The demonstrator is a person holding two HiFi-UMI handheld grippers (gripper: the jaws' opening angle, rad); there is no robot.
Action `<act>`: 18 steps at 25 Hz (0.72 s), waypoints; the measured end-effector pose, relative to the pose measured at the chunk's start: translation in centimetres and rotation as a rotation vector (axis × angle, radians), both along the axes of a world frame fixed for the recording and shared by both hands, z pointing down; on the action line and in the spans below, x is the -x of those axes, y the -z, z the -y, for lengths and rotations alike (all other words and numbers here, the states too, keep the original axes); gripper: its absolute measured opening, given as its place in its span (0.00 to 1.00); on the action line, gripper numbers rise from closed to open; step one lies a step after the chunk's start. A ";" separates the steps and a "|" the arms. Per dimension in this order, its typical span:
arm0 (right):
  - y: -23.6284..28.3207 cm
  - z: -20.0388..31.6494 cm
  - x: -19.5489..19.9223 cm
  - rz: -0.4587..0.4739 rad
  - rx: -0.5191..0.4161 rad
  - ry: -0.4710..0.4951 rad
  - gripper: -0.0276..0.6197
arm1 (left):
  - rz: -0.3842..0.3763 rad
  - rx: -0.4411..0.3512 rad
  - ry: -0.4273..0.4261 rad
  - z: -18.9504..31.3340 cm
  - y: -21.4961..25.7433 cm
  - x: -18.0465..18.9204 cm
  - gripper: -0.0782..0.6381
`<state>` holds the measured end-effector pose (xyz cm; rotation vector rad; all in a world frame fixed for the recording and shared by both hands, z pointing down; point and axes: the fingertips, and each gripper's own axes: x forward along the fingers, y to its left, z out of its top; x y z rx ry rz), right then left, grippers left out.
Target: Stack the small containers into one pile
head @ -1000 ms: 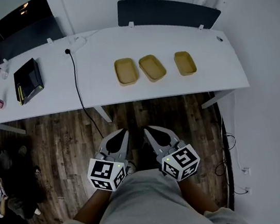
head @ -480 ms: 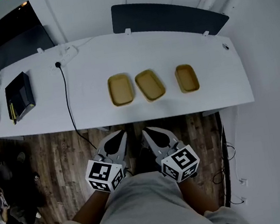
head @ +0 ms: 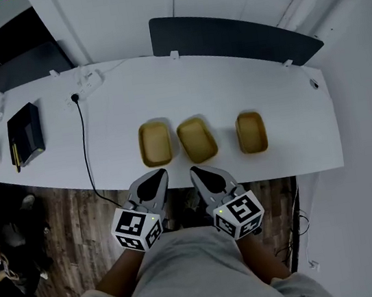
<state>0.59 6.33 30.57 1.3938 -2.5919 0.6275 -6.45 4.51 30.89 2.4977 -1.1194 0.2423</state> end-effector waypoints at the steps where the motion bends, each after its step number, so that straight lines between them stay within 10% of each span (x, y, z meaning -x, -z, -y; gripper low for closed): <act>1: 0.1 0.7 -0.6 0.003 0.001 0.002 0.07 | -0.002 0.002 0.011 0.5 0.1 -0.3 0.11; 18: -2.1 4.7 0.8 -0.055 0.093 0.021 0.07 | 0.047 0.031 0.057 4.6 -1.1 1.0 0.11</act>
